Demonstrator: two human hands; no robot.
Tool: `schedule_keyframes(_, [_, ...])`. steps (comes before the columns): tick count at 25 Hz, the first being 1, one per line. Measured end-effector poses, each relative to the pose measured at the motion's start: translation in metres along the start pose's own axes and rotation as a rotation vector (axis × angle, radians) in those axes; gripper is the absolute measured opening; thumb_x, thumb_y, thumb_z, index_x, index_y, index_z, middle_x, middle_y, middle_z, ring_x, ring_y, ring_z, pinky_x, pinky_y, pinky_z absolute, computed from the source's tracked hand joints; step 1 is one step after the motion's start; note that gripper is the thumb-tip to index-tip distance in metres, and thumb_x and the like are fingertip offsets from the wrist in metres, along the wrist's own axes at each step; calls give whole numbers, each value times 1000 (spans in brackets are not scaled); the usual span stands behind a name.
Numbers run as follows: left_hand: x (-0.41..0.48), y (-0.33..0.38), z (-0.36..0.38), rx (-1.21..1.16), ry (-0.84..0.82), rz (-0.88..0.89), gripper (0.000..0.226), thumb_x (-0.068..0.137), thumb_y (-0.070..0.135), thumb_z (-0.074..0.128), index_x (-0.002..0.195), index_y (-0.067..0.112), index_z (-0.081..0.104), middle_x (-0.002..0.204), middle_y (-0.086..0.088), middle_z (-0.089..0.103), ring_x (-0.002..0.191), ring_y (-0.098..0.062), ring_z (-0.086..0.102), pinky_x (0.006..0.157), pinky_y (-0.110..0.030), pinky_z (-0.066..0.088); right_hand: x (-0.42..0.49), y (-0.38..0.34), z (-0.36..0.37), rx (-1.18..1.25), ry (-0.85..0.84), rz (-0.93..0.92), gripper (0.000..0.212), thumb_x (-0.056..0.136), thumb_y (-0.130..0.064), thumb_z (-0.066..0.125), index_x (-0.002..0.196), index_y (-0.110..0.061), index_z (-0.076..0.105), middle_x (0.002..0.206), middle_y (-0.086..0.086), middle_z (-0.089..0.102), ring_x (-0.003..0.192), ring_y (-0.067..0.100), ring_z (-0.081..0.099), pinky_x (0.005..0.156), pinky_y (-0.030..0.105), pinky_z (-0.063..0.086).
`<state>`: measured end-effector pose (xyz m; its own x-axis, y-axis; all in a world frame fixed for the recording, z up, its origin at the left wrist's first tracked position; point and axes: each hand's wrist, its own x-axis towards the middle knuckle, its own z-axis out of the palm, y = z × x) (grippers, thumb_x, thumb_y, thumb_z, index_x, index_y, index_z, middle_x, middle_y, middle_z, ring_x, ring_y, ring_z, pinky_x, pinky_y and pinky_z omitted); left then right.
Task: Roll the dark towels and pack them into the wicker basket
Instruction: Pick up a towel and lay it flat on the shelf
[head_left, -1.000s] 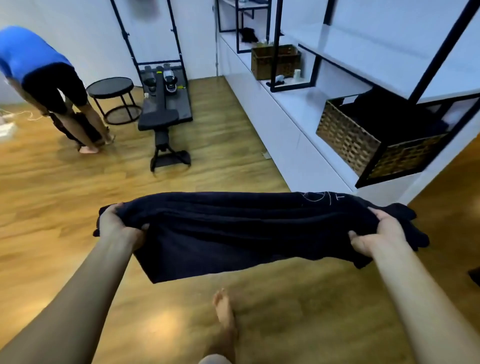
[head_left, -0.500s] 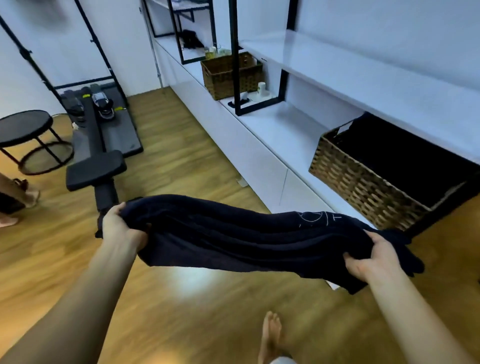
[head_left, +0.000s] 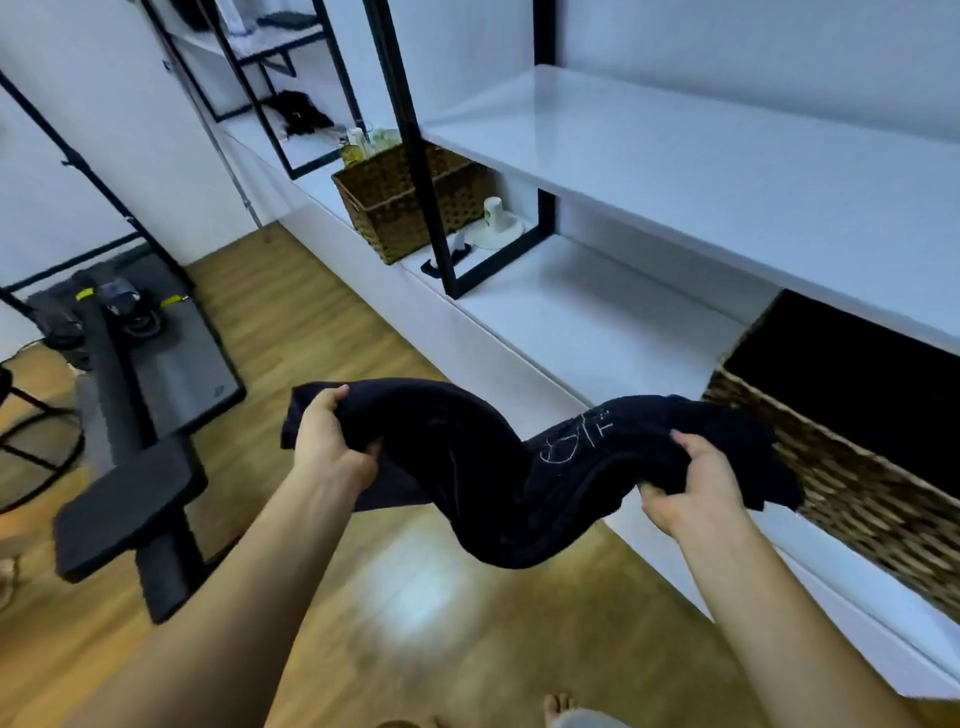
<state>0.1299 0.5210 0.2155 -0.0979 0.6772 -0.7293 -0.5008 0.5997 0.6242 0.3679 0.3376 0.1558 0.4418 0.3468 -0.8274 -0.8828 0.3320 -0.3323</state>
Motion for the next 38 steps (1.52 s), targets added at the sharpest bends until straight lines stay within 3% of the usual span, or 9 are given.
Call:
schedule_keyframes(6, [87,55,125,264,-118,-100,35,80,19,76,112,15,63,104,-7,68,92,-24,67,71,-39,58,26,29,99,126,121,-87,30,86,-8,70,115,-11,65,107,8,70,91,26,70,61,37,56])
schedule_keyframes(14, [214,98,301,491,-317,-257,11,88,23,68,93,14,65,101,-5,65,93,-21,64,85,-39,57,94,-4,201,323,447,-201,23,90,-22,70,110,-16,61,110,7,54,104,27,54,83,34,48])
schedule_keyframes(18, [295,25,417,509,-464,-249,13,96,24,59,101,13,62,113,-5,61,99,-22,59,88,-37,55,218,-63,225,-68,483,-538,40,92,-11,67,130,-3,57,129,28,58,119,44,55,95,42,50])
schedule_keyframes(21, [364,-30,461,521,-623,21,42,99,26,54,140,20,47,127,-3,58,100,-20,59,84,-35,55,302,-65,206,-361,423,-625,51,105,-32,48,151,-13,38,154,19,39,138,35,41,93,25,46])
schedule_keyframes(24, [421,-69,404,1388,-931,790,55,101,38,50,152,26,36,151,2,45,140,-19,40,116,-38,28,341,-4,156,-1573,382,-865,57,104,-51,34,156,-28,30,166,5,18,153,27,15,121,42,16])
schedule_keyframes(26, [447,-80,346,1901,-1078,1149,61,101,58,30,156,34,23,164,5,20,153,-20,5,120,-50,-4,345,31,126,-1994,352,-877,62,101,-59,15,157,-32,23,167,2,14,154,29,5,123,55,6])
schedule_keyframes(29, [477,-101,350,2233,-1106,1272,68,94,68,4,157,41,3,167,7,-3,151,-27,-18,115,-64,-12,368,20,136,-2130,482,-702,64,97,-63,1,157,-43,11,168,-2,6,154,30,-3,120,61,0])
schedule_keyframes(34, [477,-123,452,2269,-1169,1081,64,101,62,20,158,37,5,167,3,-10,150,-32,-18,114,-66,-10,412,-47,174,-2056,536,-633,56,103,-57,18,157,-45,6,169,-5,-4,154,27,-8,119,62,-1])
schedule_keyframes(38, [457,-84,349,2087,-1135,1408,60,103,52,20,158,29,15,167,-3,6,153,-26,-6,117,-60,-11,373,9,135,-2031,615,-747,68,96,-59,5,159,-34,7,169,4,0,155,28,-4,124,50,0])
